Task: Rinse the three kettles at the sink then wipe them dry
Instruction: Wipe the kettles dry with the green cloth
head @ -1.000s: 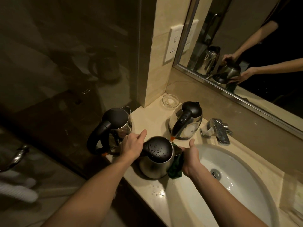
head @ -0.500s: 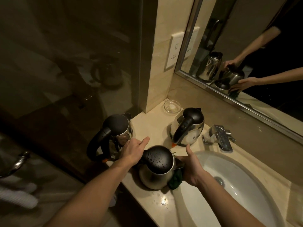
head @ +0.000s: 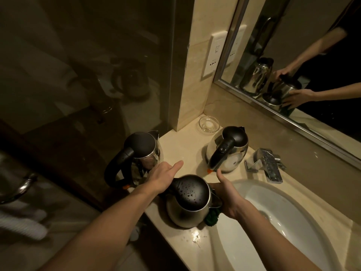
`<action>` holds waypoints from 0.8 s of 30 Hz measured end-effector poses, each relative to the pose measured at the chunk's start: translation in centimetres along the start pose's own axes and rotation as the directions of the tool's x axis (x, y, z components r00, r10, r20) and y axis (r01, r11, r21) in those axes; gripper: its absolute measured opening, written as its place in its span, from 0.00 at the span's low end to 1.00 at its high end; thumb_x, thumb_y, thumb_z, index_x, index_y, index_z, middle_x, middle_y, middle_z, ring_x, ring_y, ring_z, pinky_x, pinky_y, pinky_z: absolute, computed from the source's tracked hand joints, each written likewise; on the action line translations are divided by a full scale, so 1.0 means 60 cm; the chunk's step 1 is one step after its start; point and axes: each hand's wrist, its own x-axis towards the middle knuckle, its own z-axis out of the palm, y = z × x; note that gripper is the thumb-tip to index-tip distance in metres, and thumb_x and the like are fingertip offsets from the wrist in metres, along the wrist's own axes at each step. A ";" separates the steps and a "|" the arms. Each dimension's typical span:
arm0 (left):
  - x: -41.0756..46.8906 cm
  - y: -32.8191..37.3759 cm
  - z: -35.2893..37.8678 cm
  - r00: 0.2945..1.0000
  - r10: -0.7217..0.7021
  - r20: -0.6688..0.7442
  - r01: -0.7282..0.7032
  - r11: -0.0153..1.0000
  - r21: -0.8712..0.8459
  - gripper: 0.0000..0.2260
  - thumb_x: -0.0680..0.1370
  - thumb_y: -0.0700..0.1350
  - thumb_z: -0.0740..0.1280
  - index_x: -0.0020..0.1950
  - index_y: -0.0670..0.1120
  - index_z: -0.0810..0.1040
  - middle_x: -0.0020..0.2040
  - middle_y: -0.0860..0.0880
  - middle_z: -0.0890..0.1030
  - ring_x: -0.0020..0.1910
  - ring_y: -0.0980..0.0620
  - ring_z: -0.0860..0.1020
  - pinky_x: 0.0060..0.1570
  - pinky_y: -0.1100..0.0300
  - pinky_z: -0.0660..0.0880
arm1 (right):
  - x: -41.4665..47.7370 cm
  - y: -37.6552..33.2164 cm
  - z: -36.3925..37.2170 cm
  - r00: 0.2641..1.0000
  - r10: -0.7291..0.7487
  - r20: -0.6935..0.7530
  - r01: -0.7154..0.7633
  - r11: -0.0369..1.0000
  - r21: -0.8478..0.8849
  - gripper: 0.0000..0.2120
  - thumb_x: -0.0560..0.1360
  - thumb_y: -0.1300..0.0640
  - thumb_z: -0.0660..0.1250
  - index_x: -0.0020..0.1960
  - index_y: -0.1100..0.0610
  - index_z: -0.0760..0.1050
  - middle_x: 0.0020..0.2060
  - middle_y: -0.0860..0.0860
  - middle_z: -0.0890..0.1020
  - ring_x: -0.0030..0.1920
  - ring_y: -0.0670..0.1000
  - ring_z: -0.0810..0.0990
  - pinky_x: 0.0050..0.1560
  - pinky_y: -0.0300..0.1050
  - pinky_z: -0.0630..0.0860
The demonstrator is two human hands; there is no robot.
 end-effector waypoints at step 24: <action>0.024 -0.005 0.015 0.989 -0.148 -0.022 0.148 0.989 0.018 0.36 0.79 0.69 0.51 0.53 0.38 0.82 0.53 0.39 0.82 0.53 0.40 0.79 0.57 0.47 0.74 | 0.021 -0.050 0.029 0.999 0.038 0.021 -0.027 0.927 -0.374 0.44 0.77 0.27 0.44 0.73 0.61 0.69 0.62 0.52 0.79 0.64 0.54 0.76 0.72 0.52 0.63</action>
